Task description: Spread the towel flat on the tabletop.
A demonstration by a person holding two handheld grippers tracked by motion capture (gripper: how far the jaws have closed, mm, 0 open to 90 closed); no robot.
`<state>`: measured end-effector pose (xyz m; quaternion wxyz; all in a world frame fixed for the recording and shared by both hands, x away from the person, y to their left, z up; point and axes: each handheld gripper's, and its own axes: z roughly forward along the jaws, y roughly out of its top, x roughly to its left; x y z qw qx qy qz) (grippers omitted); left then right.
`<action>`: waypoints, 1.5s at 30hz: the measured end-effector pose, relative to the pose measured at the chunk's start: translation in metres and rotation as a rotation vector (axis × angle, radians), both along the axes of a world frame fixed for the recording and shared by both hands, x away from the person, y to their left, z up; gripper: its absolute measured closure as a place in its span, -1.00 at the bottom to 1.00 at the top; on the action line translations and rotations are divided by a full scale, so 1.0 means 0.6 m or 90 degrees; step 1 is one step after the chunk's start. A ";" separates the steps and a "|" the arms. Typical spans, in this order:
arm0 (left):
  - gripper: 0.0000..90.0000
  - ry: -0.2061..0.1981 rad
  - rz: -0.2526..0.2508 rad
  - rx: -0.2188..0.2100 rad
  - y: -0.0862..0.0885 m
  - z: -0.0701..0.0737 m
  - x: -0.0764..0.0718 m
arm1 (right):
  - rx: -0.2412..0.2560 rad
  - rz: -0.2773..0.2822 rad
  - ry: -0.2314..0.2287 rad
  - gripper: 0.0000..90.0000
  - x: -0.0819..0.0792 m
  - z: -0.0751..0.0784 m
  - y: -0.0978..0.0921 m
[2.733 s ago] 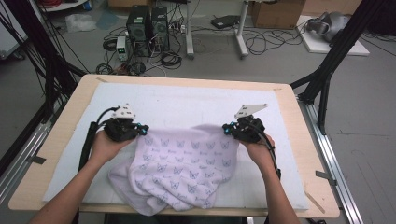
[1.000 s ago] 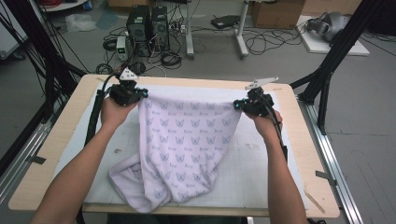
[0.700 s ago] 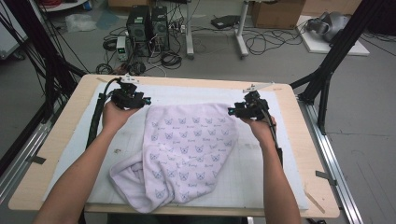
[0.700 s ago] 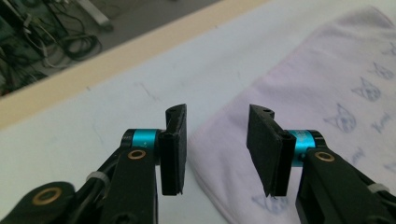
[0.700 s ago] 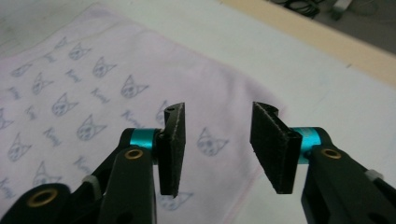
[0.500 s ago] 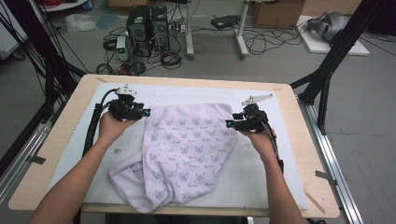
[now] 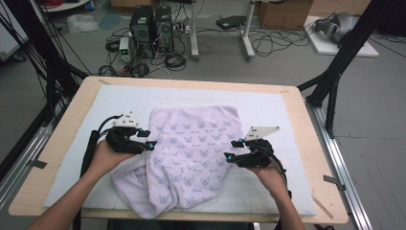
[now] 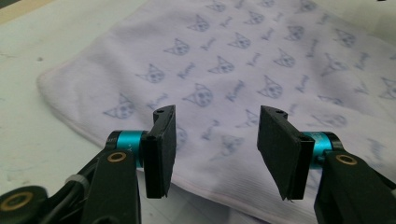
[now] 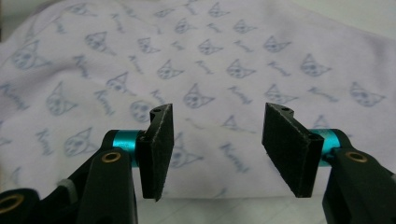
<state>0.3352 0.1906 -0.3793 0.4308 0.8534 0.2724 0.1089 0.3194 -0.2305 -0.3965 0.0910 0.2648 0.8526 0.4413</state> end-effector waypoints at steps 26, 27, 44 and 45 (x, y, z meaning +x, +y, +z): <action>0.95 0.036 -0.070 -0.005 -0.014 -0.033 -0.024 | -0.020 0.068 0.033 0.85 -0.032 -0.049 0.035; 0.95 0.029 -0.063 -0.003 -0.013 -0.028 -0.020 | -0.016 0.066 0.022 0.85 -0.031 -0.039 0.034; 0.92 0.036 0.124 0.036 -0.014 -0.072 0.132 | -0.036 -0.066 0.038 0.79 0.140 -0.041 0.059; 0.86 0.042 0.120 0.034 -0.012 -0.072 0.131 | -0.034 -0.066 0.042 0.74 0.141 -0.044 0.059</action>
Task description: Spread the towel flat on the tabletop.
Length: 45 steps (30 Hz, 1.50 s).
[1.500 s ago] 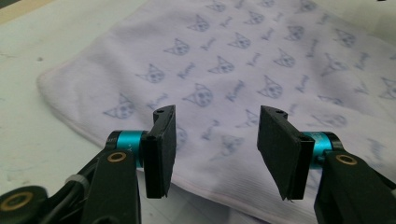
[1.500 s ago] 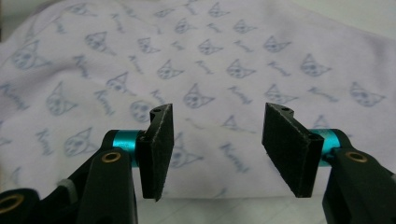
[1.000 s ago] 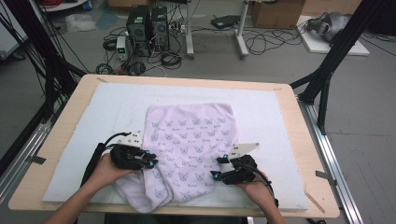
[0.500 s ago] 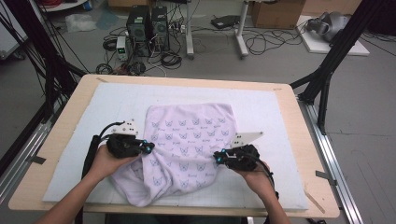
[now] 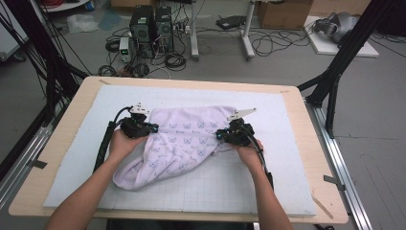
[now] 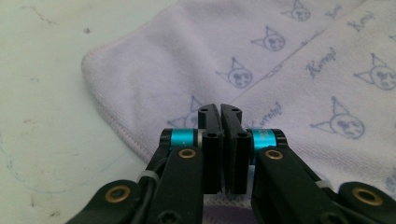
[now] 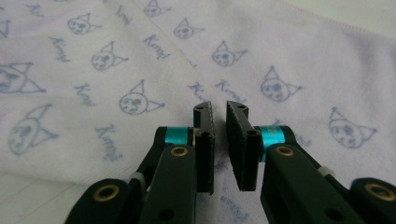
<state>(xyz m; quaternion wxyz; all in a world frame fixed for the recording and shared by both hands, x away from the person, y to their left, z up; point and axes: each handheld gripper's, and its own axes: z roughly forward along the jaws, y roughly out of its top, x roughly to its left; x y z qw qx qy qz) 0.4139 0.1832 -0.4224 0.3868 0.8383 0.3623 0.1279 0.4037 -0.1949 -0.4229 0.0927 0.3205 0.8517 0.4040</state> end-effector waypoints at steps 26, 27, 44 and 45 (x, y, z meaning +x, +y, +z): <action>-0.04 -0.028 -0.164 -0.063 0.006 0.035 -0.189 | -0.006 0.111 -0.053 -0.02 -0.135 0.007 0.031; -0.05 -0.025 -0.170 -0.065 0.005 0.032 -0.195 | -0.006 0.110 -0.055 -0.03 -0.133 0.006 0.034; 0.77 -0.039 -0.196 -0.022 -0.002 0.042 -0.195 | -0.001 0.125 -0.050 0.85 -0.119 0.008 0.038; 0.78 -0.041 -0.198 -0.030 -0.001 0.050 -0.197 | 0.004 0.125 -0.054 0.86 -0.125 0.016 0.031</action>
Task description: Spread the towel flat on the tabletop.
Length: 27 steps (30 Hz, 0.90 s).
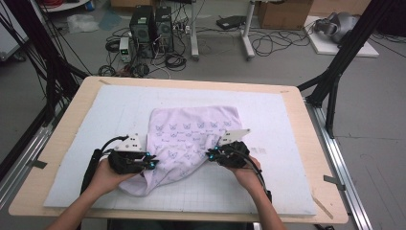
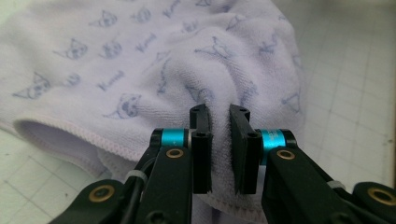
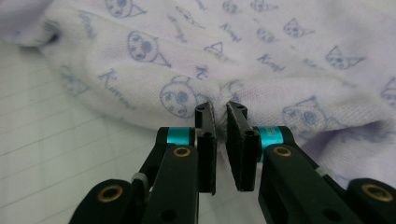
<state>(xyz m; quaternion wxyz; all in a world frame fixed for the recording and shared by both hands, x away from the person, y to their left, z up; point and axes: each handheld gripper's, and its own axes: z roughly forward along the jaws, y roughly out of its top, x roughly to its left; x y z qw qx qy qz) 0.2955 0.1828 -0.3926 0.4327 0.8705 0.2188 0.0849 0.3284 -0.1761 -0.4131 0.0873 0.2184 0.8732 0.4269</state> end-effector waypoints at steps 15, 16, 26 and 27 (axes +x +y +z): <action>0.78 -0.041 0.051 0.006 -0.017 0.053 0.055 | -0.001 -0.026 -0.054 0.86 0.000 0.096 -0.035; 0.78 -0.029 0.061 0.014 -0.018 0.043 0.072 | 0.000 -0.036 -0.038 0.86 0.016 0.088 -0.032; 0.70 0.049 0.121 0.029 -0.011 -0.022 0.152 | -0.032 -0.086 0.043 0.71 0.113 0.012 -0.003; 0.65 0.045 0.120 0.026 -0.008 -0.018 0.149 | -0.034 -0.087 0.036 0.63 0.111 0.015 -0.004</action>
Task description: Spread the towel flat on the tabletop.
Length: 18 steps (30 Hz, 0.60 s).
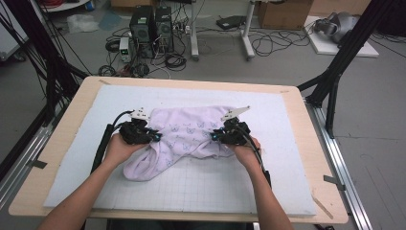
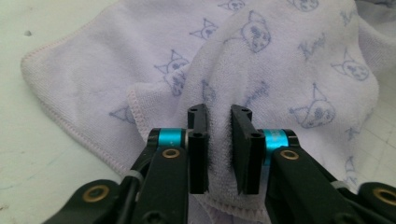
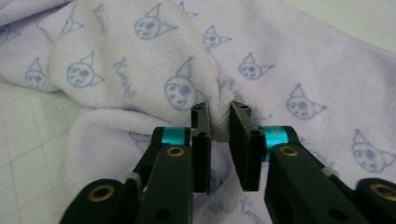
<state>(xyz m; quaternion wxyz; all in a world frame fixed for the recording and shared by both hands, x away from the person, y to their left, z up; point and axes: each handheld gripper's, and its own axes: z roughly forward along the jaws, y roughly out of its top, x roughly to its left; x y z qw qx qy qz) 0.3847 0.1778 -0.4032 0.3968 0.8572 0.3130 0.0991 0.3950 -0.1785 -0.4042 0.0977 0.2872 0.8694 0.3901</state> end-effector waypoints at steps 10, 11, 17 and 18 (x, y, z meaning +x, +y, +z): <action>0.18 -0.058 -0.030 -0.041 0.027 0.064 -0.072 | 0.045 0.040 -0.058 0.30 -0.089 0.037 -0.012; 0.14 -0.061 -0.041 -0.041 0.024 0.064 -0.082 | 0.041 0.045 -0.049 0.26 -0.095 0.034 -0.008; -0.03 -0.056 -0.080 -0.013 -0.006 0.030 -0.114 | 0.011 0.076 -0.039 0.11 -0.109 0.005 0.029; -0.03 -0.052 -0.082 -0.012 -0.010 0.021 -0.114 | 0.010 0.080 -0.031 0.09 -0.107 0.000 0.035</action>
